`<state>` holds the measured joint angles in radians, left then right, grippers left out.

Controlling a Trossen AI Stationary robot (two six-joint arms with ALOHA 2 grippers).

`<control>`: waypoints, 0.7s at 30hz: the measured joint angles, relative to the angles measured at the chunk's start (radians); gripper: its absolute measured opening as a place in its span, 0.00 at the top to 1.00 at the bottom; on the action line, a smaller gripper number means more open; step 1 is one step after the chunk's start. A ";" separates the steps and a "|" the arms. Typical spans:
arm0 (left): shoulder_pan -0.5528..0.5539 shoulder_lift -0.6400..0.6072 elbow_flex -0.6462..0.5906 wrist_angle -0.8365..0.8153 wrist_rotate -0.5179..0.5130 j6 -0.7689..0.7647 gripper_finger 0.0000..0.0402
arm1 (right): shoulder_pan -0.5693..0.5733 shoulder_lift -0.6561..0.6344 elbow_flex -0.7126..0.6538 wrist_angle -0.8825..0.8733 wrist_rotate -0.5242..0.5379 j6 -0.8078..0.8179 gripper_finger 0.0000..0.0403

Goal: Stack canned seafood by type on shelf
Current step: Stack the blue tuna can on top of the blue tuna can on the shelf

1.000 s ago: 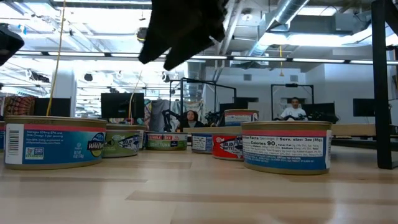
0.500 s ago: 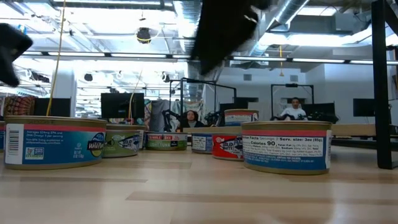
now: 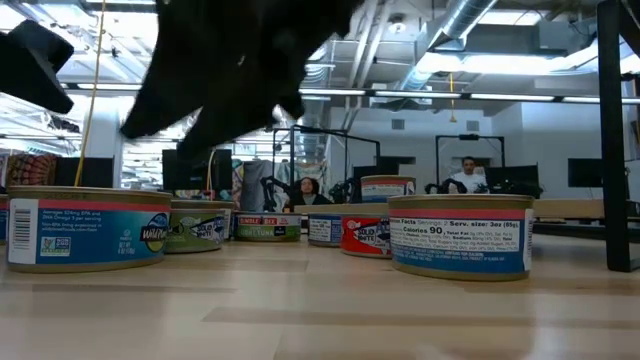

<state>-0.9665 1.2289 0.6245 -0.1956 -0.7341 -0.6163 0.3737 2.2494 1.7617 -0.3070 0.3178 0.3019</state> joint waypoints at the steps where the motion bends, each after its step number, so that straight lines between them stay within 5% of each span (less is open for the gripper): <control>1: -0.004 0.000 -0.023 0.056 0.002 0.019 0.31 | -0.003 0.002 -0.002 -0.006 -0.002 -0.009 0.29; 6: -0.011 0.000 -0.119 0.255 0.017 0.073 0.31 | -0.003 -0.004 0.001 0.012 -0.002 -0.029 0.29; 21: 0.008 0.000 -0.124 0.247 -0.028 0.050 0.31 | -0.021 0.052 -0.003 0.085 0.024 -0.047 0.29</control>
<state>-0.9588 1.2288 0.5008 0.0511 -0.7623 -0.5665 0.3527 2.3014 1.7587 -0.2217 0.3421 0.2551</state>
